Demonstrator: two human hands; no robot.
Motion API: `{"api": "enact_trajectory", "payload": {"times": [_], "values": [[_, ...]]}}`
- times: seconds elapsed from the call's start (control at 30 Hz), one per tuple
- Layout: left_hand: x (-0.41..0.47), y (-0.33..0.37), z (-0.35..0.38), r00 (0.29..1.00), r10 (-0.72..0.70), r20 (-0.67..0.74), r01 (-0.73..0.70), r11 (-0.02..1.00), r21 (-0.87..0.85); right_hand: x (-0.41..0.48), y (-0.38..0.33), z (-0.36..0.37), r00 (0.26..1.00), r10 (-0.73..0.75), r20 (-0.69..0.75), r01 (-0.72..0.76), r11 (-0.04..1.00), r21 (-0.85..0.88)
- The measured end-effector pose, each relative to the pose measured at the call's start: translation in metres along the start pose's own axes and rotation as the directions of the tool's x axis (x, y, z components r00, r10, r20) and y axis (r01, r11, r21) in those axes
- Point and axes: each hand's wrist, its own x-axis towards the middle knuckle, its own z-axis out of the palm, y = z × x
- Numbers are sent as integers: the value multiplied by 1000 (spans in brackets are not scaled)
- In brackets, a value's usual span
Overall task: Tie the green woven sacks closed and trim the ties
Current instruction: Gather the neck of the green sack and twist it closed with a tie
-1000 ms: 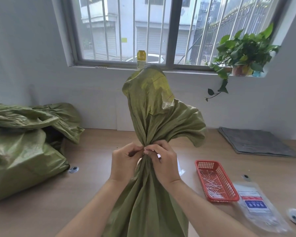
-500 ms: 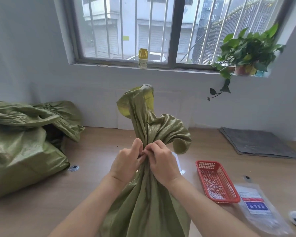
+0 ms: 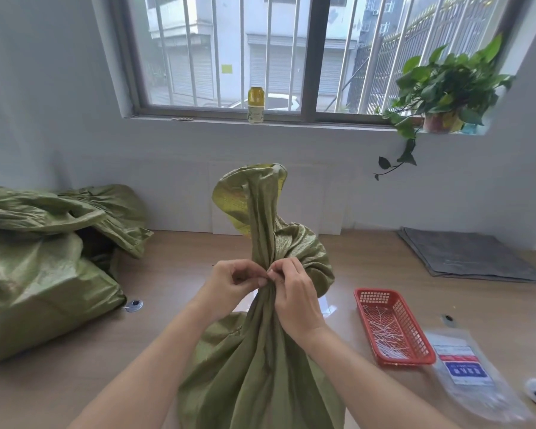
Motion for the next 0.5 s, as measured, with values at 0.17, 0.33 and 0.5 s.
{"api": "enact_trajectory", "payload": {"times": [0.17,0.33,0.5], "values": [[5,2,-3,1000,-25,-16,24,999,-45,3,4,-8,997,-43,-60,45,999,30],[8,1,1,1000,-19,-10,19,999,-44,4,10,-12,994,-65,-87,69,997,36],[9,3,2,999,-29,-13,28,999,-40,6,12,-14,993,-104,-59,105,994,10]]}}
